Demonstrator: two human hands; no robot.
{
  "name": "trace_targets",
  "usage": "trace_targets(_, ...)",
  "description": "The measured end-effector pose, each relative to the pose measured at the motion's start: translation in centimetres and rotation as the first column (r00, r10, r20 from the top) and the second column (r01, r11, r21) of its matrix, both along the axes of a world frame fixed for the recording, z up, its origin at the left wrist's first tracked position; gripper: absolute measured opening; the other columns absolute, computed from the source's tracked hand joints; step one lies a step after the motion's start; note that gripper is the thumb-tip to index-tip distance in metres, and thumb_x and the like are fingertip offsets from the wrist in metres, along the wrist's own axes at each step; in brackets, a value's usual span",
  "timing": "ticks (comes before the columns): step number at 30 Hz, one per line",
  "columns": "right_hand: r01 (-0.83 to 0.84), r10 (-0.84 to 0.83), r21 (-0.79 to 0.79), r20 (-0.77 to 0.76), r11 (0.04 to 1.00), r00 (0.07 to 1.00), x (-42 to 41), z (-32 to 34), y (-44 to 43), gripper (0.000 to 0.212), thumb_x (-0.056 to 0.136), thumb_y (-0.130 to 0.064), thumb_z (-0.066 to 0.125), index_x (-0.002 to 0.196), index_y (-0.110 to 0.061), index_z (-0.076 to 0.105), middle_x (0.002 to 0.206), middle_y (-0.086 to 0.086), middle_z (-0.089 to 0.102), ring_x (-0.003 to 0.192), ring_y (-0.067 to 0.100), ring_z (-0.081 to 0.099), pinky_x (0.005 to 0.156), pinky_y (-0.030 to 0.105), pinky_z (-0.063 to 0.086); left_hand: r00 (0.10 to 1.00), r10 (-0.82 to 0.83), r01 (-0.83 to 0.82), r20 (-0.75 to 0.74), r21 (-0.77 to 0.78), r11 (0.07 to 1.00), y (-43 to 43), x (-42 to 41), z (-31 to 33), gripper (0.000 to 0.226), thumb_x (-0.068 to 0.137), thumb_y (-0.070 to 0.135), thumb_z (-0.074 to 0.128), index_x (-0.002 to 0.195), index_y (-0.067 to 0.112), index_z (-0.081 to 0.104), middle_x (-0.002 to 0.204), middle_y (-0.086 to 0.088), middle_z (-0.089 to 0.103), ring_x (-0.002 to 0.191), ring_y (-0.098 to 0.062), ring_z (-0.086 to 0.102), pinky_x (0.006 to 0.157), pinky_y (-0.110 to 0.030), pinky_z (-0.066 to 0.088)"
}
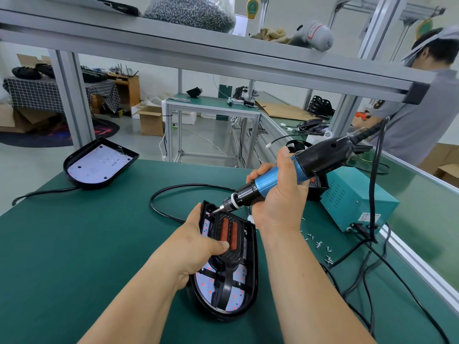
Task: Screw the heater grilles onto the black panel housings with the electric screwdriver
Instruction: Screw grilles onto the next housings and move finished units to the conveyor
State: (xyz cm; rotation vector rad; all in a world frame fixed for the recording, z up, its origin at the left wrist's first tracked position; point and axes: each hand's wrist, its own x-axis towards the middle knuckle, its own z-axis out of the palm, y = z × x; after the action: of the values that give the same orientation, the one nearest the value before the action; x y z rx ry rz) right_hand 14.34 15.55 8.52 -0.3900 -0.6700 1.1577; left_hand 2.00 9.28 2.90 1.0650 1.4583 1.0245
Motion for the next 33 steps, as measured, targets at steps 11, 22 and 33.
trace_targets(11,-0.005,0.005,-0.004,0.017,1.000,1.000,0.14,-0.10,0.04,0.015,0.080,-0.029,0.072,0.079,-0.027,0.057,0.056,0.004,0.051,0.047,0.019,0.051,0.057,0.032,0.046,1.000,0.006,-0.006,0.007,0.003,1.000,0.03,0.12,0.04,0.091,0.082,-0.006,0.072,0.153,0.031,0.029,0.112,-0.002,0.072,0.106,-0.027,0.067,0.105,-0.046,0.047)
trace_targets(22,0.004,-0.004,-0.007,0.006,1.000,1.000,0.09,-0.18,0.18,0.015,0.079,-0.029,0.072,0.075,-0.027,0.058,0.056,0.004,0.050,0.048,0.019,0.050,0.057,0.032,0.046,1.000,0.006,-0.006,0.002,0.001,1.000,0.18,0.04,-0.16,0.096,0.081,-0.004,0.074,0.155,0.032,0.025,0.118,-0.002,0.070,0.111,-0.026,0.065,0.108,-0.044,0.044)
trace_targets(33,-0.007,0.007,-0.017,0.009,1.000,1.000,0.06,-0.17,0.48,0.016,0.090,-0.021,0.071,0.082,-0.024,0.057,0.066,0.008,0.047,0.056,0.022,0.047,0.055,0.031,0.048,1.000,0.007,-0.007,-0.007,-0.006,1.000,0.07,-0.01,-0.06,0.099,0.082,0.000,0.075,0.156,0.036,0.020,0.119,0.003,0.069,0.111,-0.023,0.064,0.109,-0.042,0.043)
